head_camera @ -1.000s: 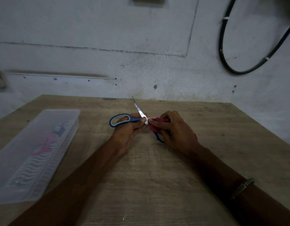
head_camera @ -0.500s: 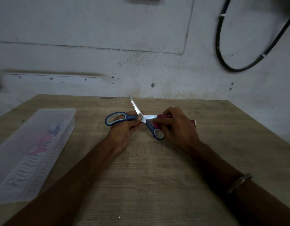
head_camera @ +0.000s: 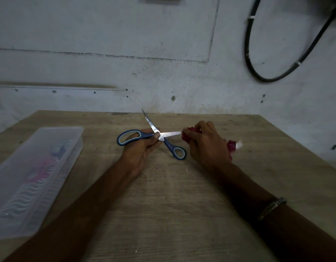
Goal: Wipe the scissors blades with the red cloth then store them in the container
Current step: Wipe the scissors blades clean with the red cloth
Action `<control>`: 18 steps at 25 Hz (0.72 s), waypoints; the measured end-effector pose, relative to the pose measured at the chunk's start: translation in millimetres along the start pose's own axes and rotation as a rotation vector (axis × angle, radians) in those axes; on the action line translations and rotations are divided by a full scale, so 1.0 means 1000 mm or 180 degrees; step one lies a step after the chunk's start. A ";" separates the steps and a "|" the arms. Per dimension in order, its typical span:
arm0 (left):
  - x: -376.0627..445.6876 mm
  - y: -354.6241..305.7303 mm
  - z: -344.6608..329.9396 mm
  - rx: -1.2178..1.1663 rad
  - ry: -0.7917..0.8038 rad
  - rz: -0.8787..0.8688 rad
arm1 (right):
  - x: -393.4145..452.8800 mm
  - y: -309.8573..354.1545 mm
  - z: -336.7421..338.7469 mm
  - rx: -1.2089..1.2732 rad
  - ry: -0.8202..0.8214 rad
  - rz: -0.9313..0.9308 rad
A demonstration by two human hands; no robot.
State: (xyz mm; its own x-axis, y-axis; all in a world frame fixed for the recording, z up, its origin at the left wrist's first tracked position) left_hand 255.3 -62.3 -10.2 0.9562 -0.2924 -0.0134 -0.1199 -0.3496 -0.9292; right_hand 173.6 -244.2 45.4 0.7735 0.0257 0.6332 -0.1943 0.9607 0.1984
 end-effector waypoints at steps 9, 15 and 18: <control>0.004 0.003 0.008 -0.0091 -0.0118 0.0002 | -0.005 0.009 -0.027 -0.0523 0.0749 0.0302; 0.005 0.004 0.006 0.0084 -0.0099 0.0008 | -0.008 0.039 -0.034 -0.0277 0.0821 0.0671; 0.004 0.003 0.007 0.0054 -0.0088 0.0006 | -0.010 0.033 -0.037 -0.0359 0.0918 0.0718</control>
State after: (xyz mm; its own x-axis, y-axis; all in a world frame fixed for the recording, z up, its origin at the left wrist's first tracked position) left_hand 260.3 -58.0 -15.4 0.9630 -0.2683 -0.0251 -0.1173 -0.3338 -0.9353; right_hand 182.1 -202.0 18.0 0.8600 0.3013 0.4119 -0.3240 0.9459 -0.0156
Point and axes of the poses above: each hand's wrist, its own x-axis towards the middle knuckle, its own z-axis out of the back of the hand, y = z × x, the point moved 7 cm from there along x, towards the middle knuckle, and after that the axes turned 12 degrees about x, right-handed, at the moved point
